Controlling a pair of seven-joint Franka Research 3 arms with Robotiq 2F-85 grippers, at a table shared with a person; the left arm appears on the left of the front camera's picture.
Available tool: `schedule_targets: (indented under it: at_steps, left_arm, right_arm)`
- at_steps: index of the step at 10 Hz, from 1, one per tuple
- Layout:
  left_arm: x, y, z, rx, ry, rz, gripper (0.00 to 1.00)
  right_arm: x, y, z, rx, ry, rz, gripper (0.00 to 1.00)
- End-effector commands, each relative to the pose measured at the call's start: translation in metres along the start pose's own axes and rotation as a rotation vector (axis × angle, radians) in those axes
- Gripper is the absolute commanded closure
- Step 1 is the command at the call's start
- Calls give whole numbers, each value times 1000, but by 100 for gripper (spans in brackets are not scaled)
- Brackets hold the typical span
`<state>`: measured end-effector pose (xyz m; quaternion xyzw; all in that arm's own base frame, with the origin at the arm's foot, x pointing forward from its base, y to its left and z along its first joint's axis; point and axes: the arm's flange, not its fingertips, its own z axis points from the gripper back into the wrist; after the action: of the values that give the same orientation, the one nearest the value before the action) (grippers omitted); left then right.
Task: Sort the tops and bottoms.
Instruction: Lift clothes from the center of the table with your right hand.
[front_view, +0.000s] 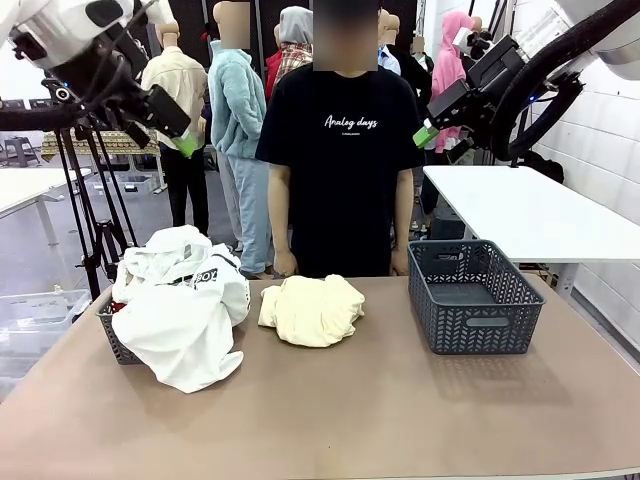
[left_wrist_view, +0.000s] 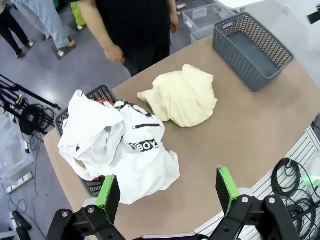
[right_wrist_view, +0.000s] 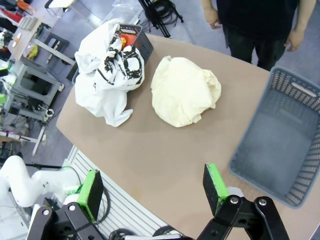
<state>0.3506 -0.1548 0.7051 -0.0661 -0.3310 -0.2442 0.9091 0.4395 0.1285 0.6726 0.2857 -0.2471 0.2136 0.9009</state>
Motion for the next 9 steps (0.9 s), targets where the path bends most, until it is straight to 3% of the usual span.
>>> schedule_targets:
  at_steps: [1,3,5,7,8,9]
  left_arm:
    - [5,-9,8,-8,-20,-16,0]
    - [5,-9,8,-8,-20,-16,0]
    - [5,-9,8,-8,-20,-16,0]
    - [5,-9,8,-8,-20,-16,0]
    - [5,-9,8,-8,-20,-16,0]
    - [5,-9,8,-8,-20,-16,0]
  right_arm:
    - [6,-3,-7,16,33,-1,0]
    - [44,-20,-42,67,105,21,0]
    - [84,-20,-98,41,153,52,0]
    - [94,-17,-161,15,196,50,0]
    - [68,-21,-115,51,143,34,0]
    - [68,-21,-115,51,143,34,0]
